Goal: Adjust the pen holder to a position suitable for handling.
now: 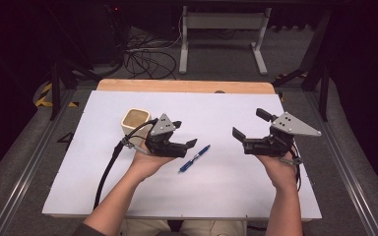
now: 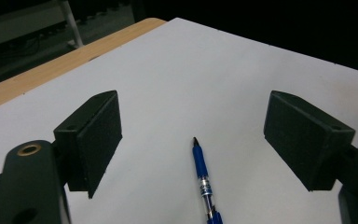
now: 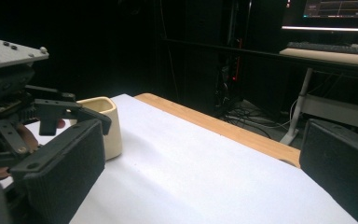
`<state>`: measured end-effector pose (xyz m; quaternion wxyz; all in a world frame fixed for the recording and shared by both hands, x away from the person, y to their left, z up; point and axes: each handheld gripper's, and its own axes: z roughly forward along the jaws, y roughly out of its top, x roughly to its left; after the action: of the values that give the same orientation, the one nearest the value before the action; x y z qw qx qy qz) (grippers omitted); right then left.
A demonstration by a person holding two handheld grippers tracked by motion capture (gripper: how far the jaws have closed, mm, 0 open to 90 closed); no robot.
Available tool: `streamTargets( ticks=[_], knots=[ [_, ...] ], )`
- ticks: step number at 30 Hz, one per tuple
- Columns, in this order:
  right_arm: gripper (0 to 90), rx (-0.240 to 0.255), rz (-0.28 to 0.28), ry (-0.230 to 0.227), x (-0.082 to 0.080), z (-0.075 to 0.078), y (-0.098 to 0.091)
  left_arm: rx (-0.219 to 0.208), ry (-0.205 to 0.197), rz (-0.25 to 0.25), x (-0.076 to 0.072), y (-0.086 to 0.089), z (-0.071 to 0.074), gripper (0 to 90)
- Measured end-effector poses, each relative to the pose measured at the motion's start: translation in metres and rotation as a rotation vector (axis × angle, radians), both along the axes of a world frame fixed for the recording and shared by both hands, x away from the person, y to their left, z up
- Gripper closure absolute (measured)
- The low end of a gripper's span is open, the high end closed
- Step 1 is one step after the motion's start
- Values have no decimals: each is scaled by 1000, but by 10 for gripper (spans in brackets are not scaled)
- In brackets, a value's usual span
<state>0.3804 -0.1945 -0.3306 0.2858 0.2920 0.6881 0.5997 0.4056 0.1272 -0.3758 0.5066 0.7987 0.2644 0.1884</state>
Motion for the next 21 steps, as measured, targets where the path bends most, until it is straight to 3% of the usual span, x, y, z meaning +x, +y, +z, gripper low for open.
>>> streamTargets(
  ticks=[21],
  knots=[
    [12, 6, 11, 20, -1, 1, 1, 59, 57, -26, 10, -31, -11, 295]
  ],
)
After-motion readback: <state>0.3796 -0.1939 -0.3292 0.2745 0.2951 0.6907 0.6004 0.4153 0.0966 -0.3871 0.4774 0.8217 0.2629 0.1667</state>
